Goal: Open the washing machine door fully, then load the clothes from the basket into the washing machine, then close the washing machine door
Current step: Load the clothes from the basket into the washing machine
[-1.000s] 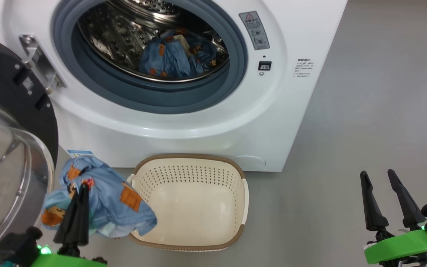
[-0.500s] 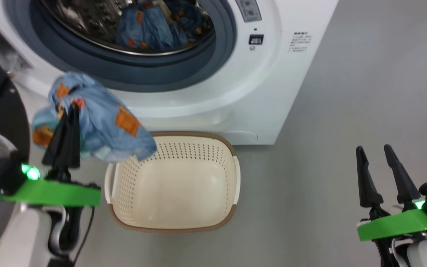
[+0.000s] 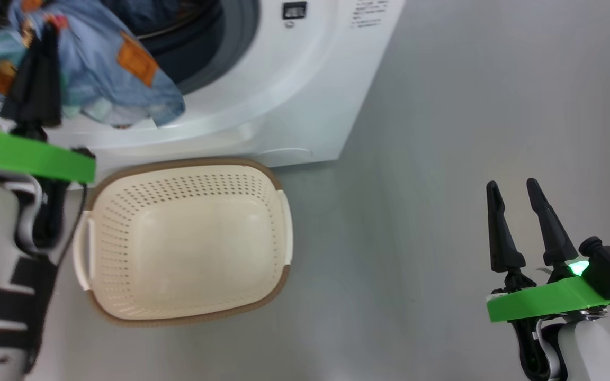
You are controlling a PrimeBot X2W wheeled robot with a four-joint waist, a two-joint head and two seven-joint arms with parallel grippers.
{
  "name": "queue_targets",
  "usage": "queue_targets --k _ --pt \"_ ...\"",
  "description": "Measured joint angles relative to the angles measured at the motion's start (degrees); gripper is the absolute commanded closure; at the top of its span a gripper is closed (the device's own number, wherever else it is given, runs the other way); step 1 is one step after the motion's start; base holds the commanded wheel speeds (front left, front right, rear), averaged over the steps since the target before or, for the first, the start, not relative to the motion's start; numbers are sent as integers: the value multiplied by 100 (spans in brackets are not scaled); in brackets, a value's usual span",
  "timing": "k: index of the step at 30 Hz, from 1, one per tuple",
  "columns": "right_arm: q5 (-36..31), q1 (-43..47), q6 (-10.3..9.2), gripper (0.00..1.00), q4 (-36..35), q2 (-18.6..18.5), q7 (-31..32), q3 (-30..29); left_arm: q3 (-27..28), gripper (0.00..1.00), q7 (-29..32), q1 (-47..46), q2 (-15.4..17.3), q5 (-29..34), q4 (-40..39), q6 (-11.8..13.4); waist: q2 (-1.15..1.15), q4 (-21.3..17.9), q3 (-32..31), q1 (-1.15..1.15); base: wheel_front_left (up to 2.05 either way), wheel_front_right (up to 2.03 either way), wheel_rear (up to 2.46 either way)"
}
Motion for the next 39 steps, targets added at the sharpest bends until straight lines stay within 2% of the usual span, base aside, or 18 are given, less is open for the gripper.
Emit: queue_targets --k 8,13,15,16,25,31,39 --pt "2 -266 0 0 -59 73 0 237 75 100 0 -977 428 1 815 0 0 -540 333 0 0 0 0" --pt "32 -322 0 0 -73 107 0 396 403 100 0 -1472 600 126 1229 0 0 -843 529 0 0 0 0" --pt "109 -322 0 0 -79 119 0 410 572 53 -1 -1587 667 223 1385 0 0 -944 601 0 0 0 0" --pt "124 -322 0 0 -85 119 0 411 666 0 -1 -1622 671 250 1458 0 0 -985 637 0 0 0 0" --pt "153 -324 0 0 -93 124 0 405 951 0 -1 -1657 595 416 1614 0 0 -1118 785 0 0 0 0" --pt "104 -341 0 0 -89 125 0 405 980 0 -1 -1567 409 447 1490 0 0 -987 711 0 0 0 0" --pt "-35 -361 0 0 -67 114 0 386 1134 0 -1 -954 104 637 1224 0 0 -758 517 0 0 0 0"
